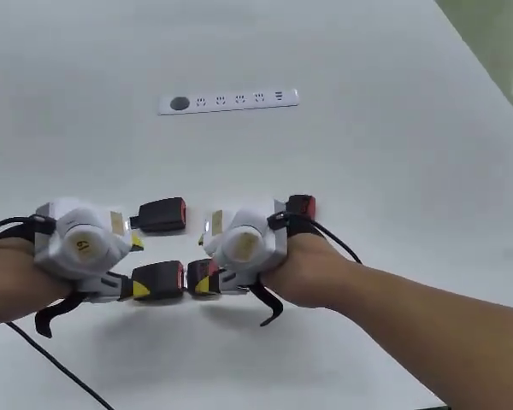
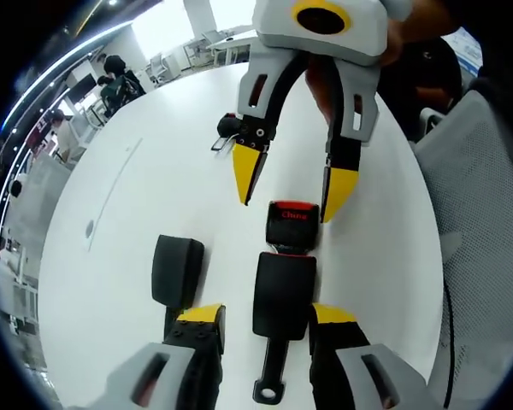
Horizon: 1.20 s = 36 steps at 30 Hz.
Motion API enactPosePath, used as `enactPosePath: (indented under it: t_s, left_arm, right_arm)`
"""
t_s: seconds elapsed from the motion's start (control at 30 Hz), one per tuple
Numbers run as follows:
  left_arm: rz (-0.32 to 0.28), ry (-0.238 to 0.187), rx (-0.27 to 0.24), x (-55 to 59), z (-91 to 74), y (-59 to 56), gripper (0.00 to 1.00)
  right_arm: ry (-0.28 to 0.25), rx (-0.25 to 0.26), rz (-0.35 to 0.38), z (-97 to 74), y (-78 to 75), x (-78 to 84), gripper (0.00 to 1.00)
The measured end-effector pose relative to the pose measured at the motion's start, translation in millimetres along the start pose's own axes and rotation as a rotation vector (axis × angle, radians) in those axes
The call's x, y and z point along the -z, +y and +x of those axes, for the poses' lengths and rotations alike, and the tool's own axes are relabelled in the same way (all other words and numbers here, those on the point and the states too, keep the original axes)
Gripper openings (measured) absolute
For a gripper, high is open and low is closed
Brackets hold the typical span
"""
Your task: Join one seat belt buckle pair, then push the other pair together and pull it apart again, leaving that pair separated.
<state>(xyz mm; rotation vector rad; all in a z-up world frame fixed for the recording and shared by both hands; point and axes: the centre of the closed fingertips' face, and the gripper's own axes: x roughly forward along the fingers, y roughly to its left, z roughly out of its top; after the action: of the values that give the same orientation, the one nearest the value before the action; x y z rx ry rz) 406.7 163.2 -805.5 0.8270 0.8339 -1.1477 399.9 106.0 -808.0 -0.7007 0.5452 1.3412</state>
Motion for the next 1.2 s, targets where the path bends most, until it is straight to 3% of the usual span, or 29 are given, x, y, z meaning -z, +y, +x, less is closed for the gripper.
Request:
enactPosePath:
  t_s: [0.3, 0.53, 0.73, 0.93, 1.2]
  left_arm:
    - [-0.038, -0.031, -0.054, -0.6, 0.6, 30.3, 0.47]
    - [-0.056, -0.057, -0.08, -10.2, 5.0, 54.7, 0.52]
    - [-0.045, -0.051, -0.084, -11.4, 14.2, 70.6, 0.54]
    - [-0.049, -0.046, -0.079, -12.5, 24.3, 88.2, 0.55]
    - [-0.038, -0.017, -0.03, -5.5, 45.4, 90.9, 0.54]
  right_arm:
    - [0.013, 0.041, 0.014, -20.3, -22.9, 14.0, 0.39]
    - [0.032, 0.078, 0.039, -38.6, -45.1, 37.8, 0.39]
    - [0.072, 0.102, 0.053, -49.4, -68.2, 67.5, 0.4]
    - [0.081, 0.13, 0.082, -61.1, -87.2, 84.8, 0.41]
    - [0.112, 0.161, 0.12, -78.1, -110.9, 116.3, 0.41]
